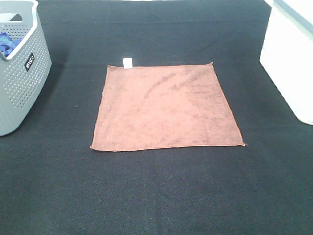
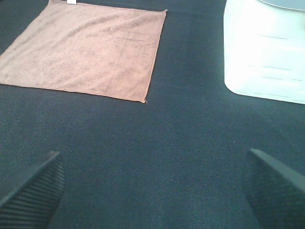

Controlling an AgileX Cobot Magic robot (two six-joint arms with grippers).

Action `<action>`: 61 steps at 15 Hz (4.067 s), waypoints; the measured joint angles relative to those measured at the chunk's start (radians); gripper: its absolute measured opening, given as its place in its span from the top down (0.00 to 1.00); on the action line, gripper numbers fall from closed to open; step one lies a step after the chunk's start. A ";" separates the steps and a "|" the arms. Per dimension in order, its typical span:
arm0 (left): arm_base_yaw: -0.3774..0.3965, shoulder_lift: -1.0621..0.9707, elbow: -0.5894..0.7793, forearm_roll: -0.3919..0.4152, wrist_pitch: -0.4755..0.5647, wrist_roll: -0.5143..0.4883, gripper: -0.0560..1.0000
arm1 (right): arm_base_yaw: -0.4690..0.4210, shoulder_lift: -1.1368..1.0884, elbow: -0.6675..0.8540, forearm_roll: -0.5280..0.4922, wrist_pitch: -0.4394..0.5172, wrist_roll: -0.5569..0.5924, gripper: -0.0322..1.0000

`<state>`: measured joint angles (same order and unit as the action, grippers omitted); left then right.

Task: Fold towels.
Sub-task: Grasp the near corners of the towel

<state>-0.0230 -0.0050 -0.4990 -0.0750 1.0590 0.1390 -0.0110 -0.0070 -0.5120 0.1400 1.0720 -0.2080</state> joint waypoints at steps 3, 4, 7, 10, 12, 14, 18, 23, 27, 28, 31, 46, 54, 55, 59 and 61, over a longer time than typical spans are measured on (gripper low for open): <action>0.000 0.000 0.000 0.000 0.000 0.000 0.37 | 0.000 0.000 0.000 0.000 0.000 0.000 0.06; 0.000 0.000 0.000 0.000 0.000 0.000 0.37 | 0.000 0.000 0.000 0.000 0.000 0.000 0.06; 0.000 0.000 0.000 0.000 0.000 0.000 0.37 | 0.000 0.000 0.000 0.000 0.000 0.000 0.06; 0.000 0.000 0.000 0.000 0.000 0.000 0.37 | 0.000 0.000 0.000 0.000 0.000 0.000 0.06; 0.000 0.000 0.000 0.000 0.000 0.000 0.37 | 0.000 0.000 0.000 0.000 0.000 0.000 0.06; 0.000 0.000 0.000 0.000 0.000 0.000 0.37 | 0.000 0.000 0.000 0.000 0.000 0.000 0.06; 0.000 0.000 0.000 0.000 0.000 0.000 0.37 | 0.000 0.000 0.000 0.000 0.000 0.000 0.06; 0.000 0.000 0.000 0.000 0.000 0.000 0.37 | 0.000 0.000 0.000 0.000 0.000 0.000 0.06; 0.000 0.000 0.000 -0.001 0.000 0.000 0.37 | 0.000 0.000 0.000 0.000 0.000 0.000 0.06; 0.000 0.000 0.000 -0.002 0.000 0.000 0.37 | 0.000 0.000 0.000 0.000 0.000 0.000 0.06; 0.000 0.002 -0.015 -0.006 -0.073 0.000 0.37 | 0.000 0.025 -0.009 0.013 -0.048 0.051 0.06; 0.000 0.949 0.079 -0.678 -0.637 0.272 0.37 | 0.000 0.952 -0.012 0.128 -0.465 0.099 0.07; 0.000 1.610 0.003 -1.565 -0.409 1.118 0.37 | 0.000 1.442 -0.142 0.400 -0.578 -0.088 0.07; 0.000 1.675 -0.019 -1.621 -0.366 1.168 0.37 | 0.000 1.477 -0.180 0.406 -0.570 -0.088 0.07; -0.029 1.853 -0.130 -1.656 -0.327 1.200 0.36 | 0.000 1.595 -0.323 0.416 -0.498 -0.116 0.07; -0.074 1.928 -0.208 -1.657 -0.337 1.201 0.36 | -0.005 1.684 -0.397 0.416 -0.450 -0.151 0.07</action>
<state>-0.0970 1.9230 -0.7070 -1.7320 0.7220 1.3400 -0.0160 1.6770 -0.9090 0.5560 0.6220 -0.3590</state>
